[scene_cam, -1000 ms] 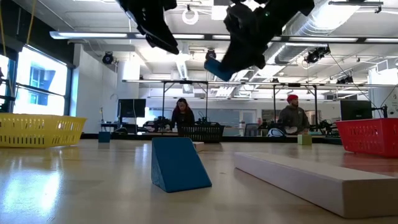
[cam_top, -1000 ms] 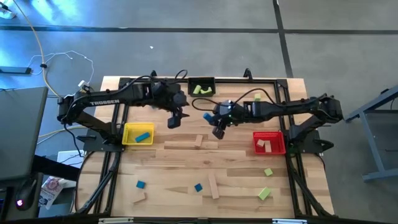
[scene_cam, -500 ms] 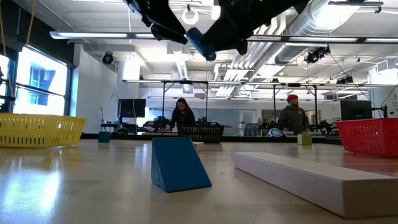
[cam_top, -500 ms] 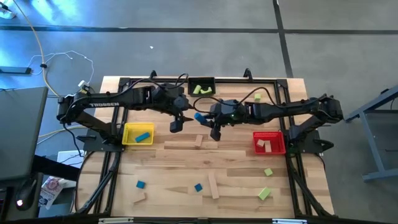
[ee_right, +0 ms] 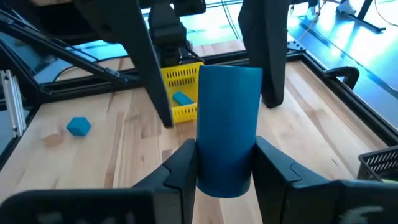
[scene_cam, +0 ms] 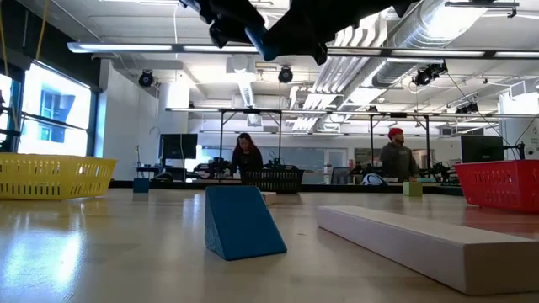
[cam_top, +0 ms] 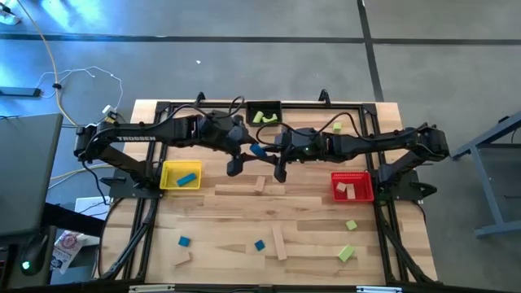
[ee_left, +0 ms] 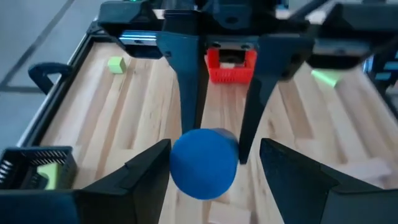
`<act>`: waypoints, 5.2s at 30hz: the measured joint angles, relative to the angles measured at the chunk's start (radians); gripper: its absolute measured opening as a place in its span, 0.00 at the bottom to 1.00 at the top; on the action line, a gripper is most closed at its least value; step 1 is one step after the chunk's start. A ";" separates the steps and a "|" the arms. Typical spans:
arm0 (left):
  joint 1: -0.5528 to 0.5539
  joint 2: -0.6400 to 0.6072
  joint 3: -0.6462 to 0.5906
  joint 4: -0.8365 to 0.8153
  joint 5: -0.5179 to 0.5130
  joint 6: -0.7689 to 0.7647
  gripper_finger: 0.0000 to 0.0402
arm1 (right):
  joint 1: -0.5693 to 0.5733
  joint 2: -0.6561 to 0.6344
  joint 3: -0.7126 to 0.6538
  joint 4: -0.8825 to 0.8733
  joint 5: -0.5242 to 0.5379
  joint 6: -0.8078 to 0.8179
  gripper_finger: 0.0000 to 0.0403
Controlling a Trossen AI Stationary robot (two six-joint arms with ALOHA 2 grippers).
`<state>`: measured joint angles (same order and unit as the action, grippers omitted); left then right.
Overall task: Sort & place blocks by color
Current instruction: Put the blue block into the yellow bin, then put the light brown block into the red bin
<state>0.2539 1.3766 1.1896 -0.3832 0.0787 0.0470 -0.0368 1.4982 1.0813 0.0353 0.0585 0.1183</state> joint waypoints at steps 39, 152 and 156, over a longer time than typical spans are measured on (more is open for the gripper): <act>-0.009 -0.005 0.000 -0.460 -0.067 -0.096 0.26 | 0.000 0.000 0.000 -0.069 -0.006 -0.029 0.46; -0.064 0.042 -0.002 -0.594 -0.116 -0.183 0.50 | -0.041 0.152 0.085 -0.192 -0.086 -0.342 0.46; -0.064 0.042 -0.002 -0.489 -0.116 -0.182 0.51 | -0.040 0.152 0.085 -0.246 0.033 -0.340 0.46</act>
<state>0.1894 1.4181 1.1877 -0.8723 -0.0372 -0.1354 -0.0772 1.6505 1.1667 -0.2111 0.0918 -0.2221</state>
